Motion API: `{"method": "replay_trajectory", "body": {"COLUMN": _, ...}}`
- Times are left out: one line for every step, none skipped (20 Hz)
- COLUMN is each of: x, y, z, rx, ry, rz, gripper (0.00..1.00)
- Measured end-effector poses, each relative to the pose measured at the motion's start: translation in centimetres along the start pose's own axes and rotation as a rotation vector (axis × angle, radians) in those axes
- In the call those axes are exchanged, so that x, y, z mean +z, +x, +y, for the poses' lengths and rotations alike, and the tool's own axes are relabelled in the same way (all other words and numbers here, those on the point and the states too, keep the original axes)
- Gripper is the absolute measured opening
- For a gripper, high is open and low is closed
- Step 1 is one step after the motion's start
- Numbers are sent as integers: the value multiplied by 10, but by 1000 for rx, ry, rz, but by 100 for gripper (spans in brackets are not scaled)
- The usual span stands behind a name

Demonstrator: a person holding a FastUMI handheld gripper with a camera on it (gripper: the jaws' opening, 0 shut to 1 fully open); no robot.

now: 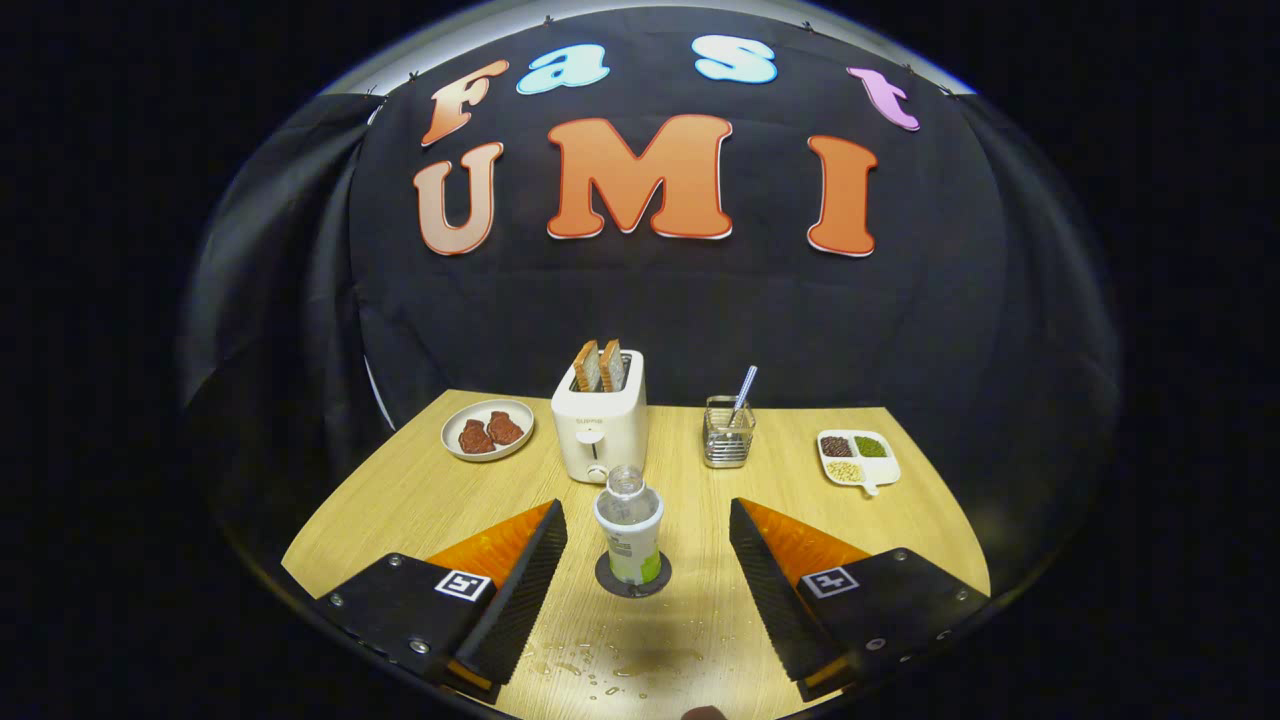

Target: Take the bottle from table, then pour the juice into the cup, finally place the bottle on the coaster

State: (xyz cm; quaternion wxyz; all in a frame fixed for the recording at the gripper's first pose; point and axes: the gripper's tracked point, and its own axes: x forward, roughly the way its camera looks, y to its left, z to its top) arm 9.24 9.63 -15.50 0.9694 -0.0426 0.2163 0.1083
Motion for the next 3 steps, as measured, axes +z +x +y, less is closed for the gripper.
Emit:
{"method": "replay_trajectory", "body": {"x": 6, "y": -8, "z": -3, "rx": -9, "ry": 5, "rz": -13, "gripper": 97}}
{"method": "replay_trajectory", "body": {"x": 12, "y": -15, "z": -7, "rx": -15, "ry": 5, "rz": -26, "gripper": 97}}
{"method": "replay_trajectory", "body": {"x": 17, "y": -22, "z": -11, "rx": -27, "ry": 5, "rz": -37, "gripper": 97}}
